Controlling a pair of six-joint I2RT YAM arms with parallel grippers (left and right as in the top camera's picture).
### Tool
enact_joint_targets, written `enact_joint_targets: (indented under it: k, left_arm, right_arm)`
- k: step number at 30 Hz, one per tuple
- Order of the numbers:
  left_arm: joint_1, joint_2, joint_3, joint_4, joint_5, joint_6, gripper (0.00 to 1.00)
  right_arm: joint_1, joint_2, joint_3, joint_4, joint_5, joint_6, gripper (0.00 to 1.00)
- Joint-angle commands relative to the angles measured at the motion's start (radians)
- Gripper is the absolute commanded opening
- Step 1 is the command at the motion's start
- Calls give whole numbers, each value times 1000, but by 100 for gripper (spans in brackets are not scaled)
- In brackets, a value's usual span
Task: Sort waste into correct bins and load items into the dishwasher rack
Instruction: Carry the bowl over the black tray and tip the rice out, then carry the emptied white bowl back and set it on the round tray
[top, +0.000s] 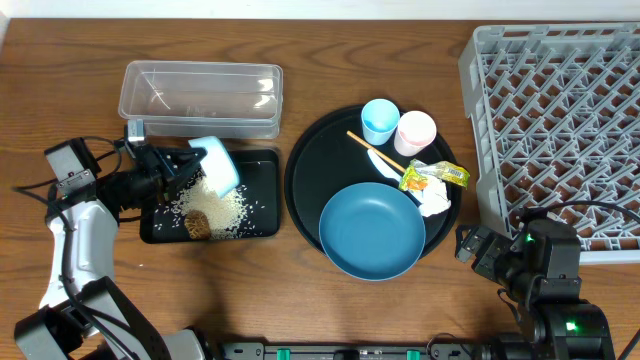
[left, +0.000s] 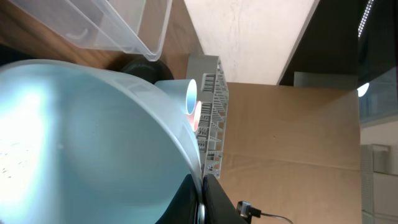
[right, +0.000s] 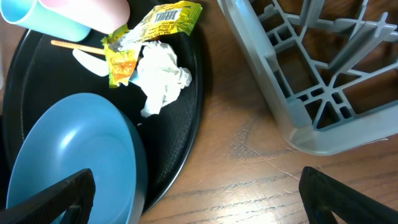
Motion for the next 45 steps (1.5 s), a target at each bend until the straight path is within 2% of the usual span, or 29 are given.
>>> enact_joint_targets:
  k: [1,5,8,11,14,17,19,25,30,34,38,45]
  left_arm:
    - [8,8,2,3,-10,21,6]
    - [8,8,2,6,-66,13,6]
    - [6,8,2,14,77,29,6]
    - [8,9,2,24,-36,16,6]
    - [8,9,2,28,32,23,6]
    - [8,8,2,18,21,15,6]
    - [7,7,2,16,93,13,6]
    - [0,0,2,16,66,13,6]
    - [-61,-68,6,57,53,13,6]
    - [-158,-155,31,60,-74,-26,6]
    - [-323,-253,38,45,-238,-29,6]
    - [-718,-310,38,0,-789,-4,6]
  right_arm:
    - [-6,-2,16,-1,11,-14,99]
    - [-6,-2,16,-1,11,-14,99]
    - [-6,-2,16,-1,11,-14,99]
    - [-6,-2,16,-2,11,-14,99]
    - [-6,-2,16,-1,11,-14,99]
    - [-6,-2,16,-1,11,-14,99]
    - [-6,-2,16,-1,11,-14,99]
    - [-6,-2,16,-1,11,-14,99]
    - [-6,-2,16,-1,11,-14,99]
    - [-6,-2,16,-1,11,-14,99]
    - [-6,-2,16,-1,11,-14,99]
    - [-6,-2,16,-1,11,-14,99]
